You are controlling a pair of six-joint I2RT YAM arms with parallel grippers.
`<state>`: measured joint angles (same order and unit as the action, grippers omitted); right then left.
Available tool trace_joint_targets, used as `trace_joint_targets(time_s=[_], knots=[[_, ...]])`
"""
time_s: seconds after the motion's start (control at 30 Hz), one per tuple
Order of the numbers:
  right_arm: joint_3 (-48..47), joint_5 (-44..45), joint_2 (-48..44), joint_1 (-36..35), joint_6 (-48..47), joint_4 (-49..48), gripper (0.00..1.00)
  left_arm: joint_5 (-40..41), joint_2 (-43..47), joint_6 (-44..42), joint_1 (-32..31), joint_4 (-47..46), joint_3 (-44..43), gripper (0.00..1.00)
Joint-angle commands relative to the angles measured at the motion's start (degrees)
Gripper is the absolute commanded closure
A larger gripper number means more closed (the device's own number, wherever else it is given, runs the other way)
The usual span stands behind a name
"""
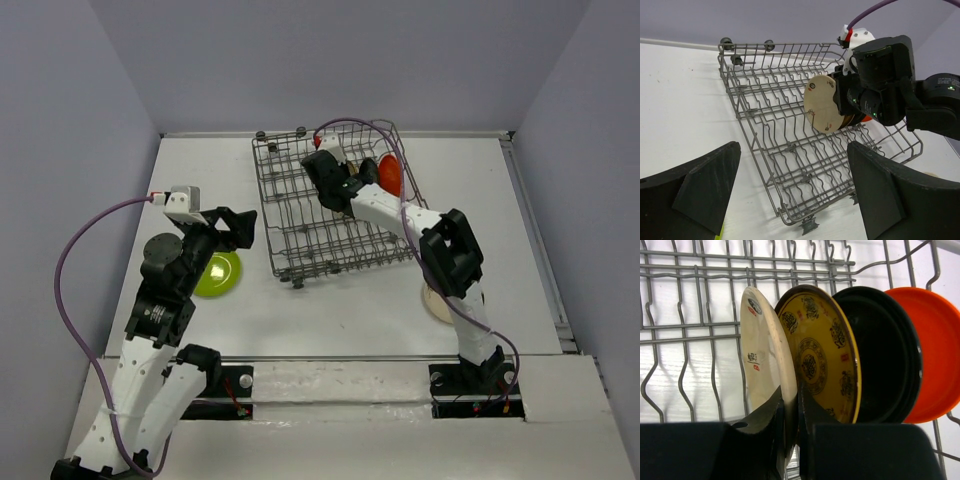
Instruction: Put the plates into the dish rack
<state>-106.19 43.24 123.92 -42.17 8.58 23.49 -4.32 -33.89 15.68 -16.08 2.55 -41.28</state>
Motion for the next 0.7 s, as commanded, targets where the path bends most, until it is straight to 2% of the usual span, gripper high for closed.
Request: trace_joint_targets(time_s=[0.0,0.13,0.33,0.43,0.67], knots=[[-3.1,0.8,0.8,-0.7,0.3,0.2,0.89,0.5,0.1,-0.6,-0.3,-2.1,0.0,0.01],[-3.0,1.2,0.8,-1.2,0.2,0.9,0.73,0.1,-0.6,-0.6,-0.2,-2.1,0.0,0.01],[-1.5,0.4,-2.3,-1.2,0.6,1.2,0.59,0.1,-1.7,-0.6,-0.1,-1.9,-0.2,0.01],[-0.4,-1.5,-5.3,-1.2,0.8,1.4,0.49,-0.1,-2.3,-0.5,0.0,-2.0,-0.2,0.01],[2.6,-8.7,-12.1,-1.2,2.7,1.5,0.46,-0.8,-3.9,-0.2,0.7,-1.9,-0.3,0.01]])
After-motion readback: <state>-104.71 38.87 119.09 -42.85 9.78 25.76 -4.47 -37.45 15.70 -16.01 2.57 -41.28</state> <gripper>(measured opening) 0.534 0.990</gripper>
